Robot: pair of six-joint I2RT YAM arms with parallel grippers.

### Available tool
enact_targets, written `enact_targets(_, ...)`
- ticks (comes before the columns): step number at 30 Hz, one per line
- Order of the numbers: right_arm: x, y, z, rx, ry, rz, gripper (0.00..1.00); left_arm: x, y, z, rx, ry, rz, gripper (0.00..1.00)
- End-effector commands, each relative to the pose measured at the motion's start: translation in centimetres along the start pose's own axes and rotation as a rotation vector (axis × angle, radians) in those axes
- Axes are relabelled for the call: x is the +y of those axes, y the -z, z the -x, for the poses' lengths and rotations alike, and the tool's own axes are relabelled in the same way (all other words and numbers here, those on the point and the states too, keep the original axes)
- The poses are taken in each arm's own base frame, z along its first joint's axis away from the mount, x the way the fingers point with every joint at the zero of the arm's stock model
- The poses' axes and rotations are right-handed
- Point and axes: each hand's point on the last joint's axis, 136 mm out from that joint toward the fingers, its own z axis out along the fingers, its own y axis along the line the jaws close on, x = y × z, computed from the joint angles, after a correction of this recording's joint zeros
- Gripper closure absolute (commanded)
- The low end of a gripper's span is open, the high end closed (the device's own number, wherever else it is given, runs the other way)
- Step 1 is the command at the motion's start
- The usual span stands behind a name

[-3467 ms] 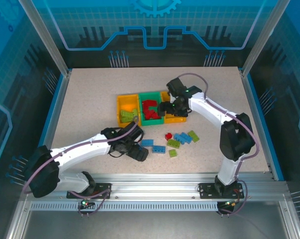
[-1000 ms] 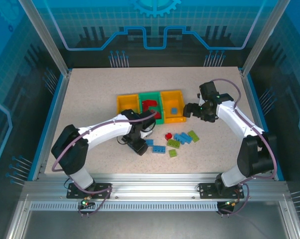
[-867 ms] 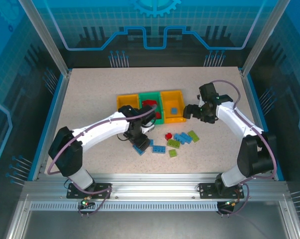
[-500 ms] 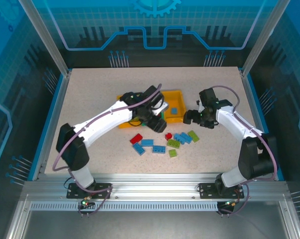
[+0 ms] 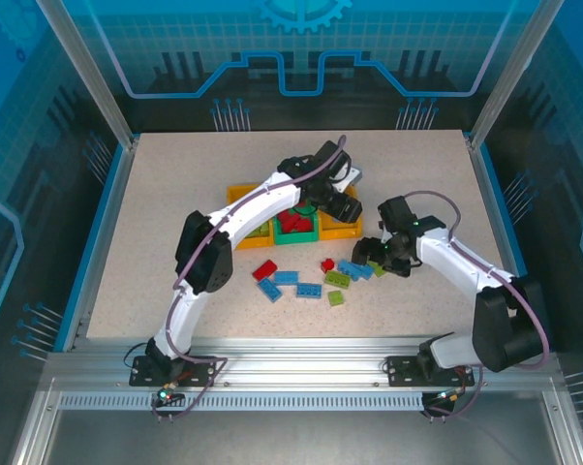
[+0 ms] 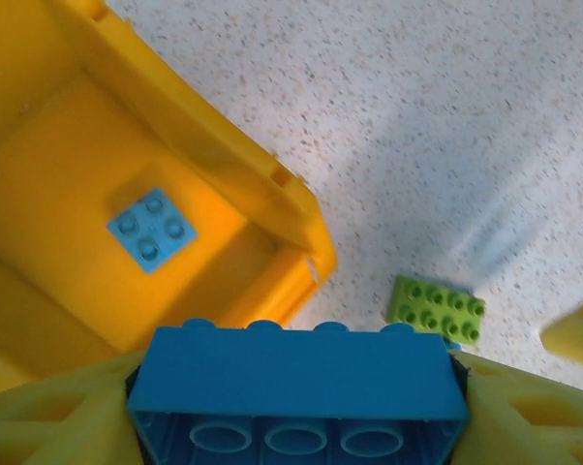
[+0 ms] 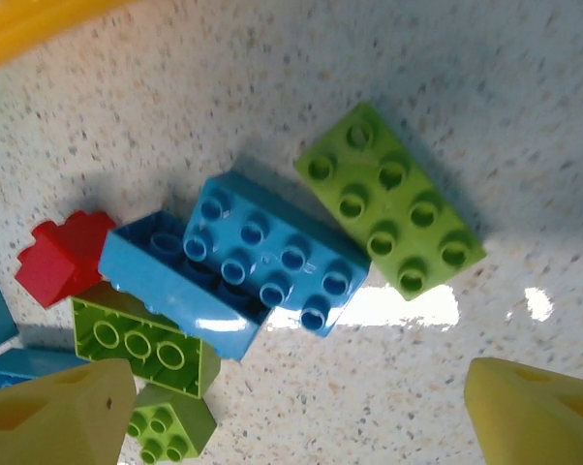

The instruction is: Sort the legos into containers by color

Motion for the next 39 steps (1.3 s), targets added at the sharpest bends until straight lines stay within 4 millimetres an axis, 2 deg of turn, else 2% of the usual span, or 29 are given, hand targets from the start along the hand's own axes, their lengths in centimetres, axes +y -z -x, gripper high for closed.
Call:
enact_targets(1, 0.6, -0.6, -1.4, 0.023, -0.118, 0.031, 0.10, 0.6, 0.0, 2.4, -0.072, 0.039, -0.015, 0.32)
enact_targets(7, 2.4, -1.4, -1.8, 0.020, -0.178, 0.073, 0.07, 0.9, -0.2, 3.8, -0.125, 0.079, -0.022, 0.24)
enact_targets(11, 3.4, -1.5, -1.5, 0.012, -0.172, 0.068, 0.07, 0.8, 0.8, 4.4, -0.154, 0.104, -0.017, 0.07)
enact_targets(13, 3.7, -1.6, -1.4, 0.014, -0.171, 0.063, 0.06, 0.7, 1.7, 4.8, -0.188, 0.125, -0.018, 0.01)
enact_targets(18, 4.2, -2.3, -1.3, 0.022, -0.178, 0.052, 0.07, -0.2, 4.8, 5.8, -0.298, 0.175, -0.053, 0.01)
enact_targets(21, 4.3, -2.7, -1.2, 0.022, -0.187, 0.044, 0.07, -0.4, 6.9, 5.7, -0.353, 0.182, -0.058, 0.01)
enact_targets(25, 4.1, -3.3, -1.1, 0.023, -0.204, 0.027, 0.07, -0.4, 8.8, 4.3, -0.362, 0.168, -0.044, 0.01)
enact_targets(26, 4.8, -3.0, -0.5, 0.014, -0.205, 0.043, 0.07, -0.4, 9.1, 3.8, -0.361, 0.164, -0.040, 0.01)
enact_targets(33, 5.0, -3.5, 0.0, 0.019, -0.215, 0.001, 0.08, 0.4, 10.0, 0.0, -0.345, 0.168, -0.004, 0.01)
enact_targets(39, 5.0, -4.0, 0.1, 0.047, -0.212, -0.033, 0.15, 1.4, 10.7, -1.7, -0.332, 0.172, 0.031, 0.01)
